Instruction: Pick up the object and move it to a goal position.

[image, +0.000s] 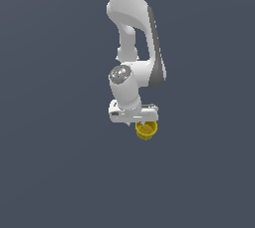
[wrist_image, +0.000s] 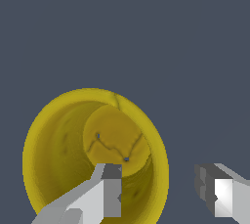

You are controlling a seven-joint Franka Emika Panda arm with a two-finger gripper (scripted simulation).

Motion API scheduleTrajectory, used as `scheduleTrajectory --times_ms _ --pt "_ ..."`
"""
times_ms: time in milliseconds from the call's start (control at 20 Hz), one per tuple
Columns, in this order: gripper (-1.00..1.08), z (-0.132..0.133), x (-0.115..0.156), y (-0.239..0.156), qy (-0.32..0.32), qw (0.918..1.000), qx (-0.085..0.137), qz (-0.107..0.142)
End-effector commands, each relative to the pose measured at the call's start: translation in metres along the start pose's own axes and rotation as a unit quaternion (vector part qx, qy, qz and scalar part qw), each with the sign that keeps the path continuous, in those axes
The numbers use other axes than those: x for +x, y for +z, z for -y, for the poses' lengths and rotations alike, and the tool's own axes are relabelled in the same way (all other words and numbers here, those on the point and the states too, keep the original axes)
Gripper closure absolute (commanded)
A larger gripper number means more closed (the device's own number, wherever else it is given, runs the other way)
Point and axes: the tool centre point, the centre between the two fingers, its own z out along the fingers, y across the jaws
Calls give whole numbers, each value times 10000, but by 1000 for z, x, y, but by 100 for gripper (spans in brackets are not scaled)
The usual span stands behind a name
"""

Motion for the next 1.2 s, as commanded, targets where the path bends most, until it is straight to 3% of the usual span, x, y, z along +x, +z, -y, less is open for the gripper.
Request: scheduleTrajectory --times_ms 0,150,200,800,1150 --pt "-20 0 0 8 5 10000 5 -1" --pt "-20 0 -1 12 5 10000 5 -1" --pt "108 0 -1 12 5 10000 5 -1" --pt "108 1 0 10 5 10000 5 -1" --pt "108 15 6 -15 5 10000 4 1"
